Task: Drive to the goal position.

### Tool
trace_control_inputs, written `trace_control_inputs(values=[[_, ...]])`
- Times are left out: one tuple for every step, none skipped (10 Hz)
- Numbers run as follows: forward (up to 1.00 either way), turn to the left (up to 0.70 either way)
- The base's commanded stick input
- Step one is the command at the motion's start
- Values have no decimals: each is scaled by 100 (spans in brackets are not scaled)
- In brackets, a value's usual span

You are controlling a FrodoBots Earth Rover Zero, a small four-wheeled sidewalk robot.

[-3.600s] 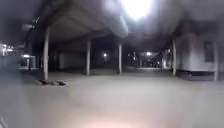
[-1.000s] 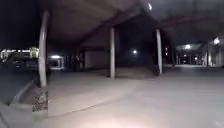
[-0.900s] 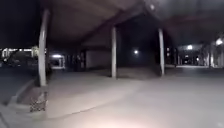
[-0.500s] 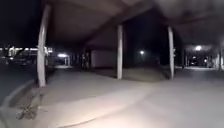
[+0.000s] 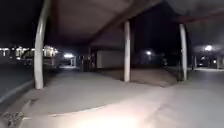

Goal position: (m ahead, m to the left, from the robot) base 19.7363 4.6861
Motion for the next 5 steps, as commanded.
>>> trace_control_inputs(values=[[100,21],[100,21],[100,21],[100,21],[100,21]])
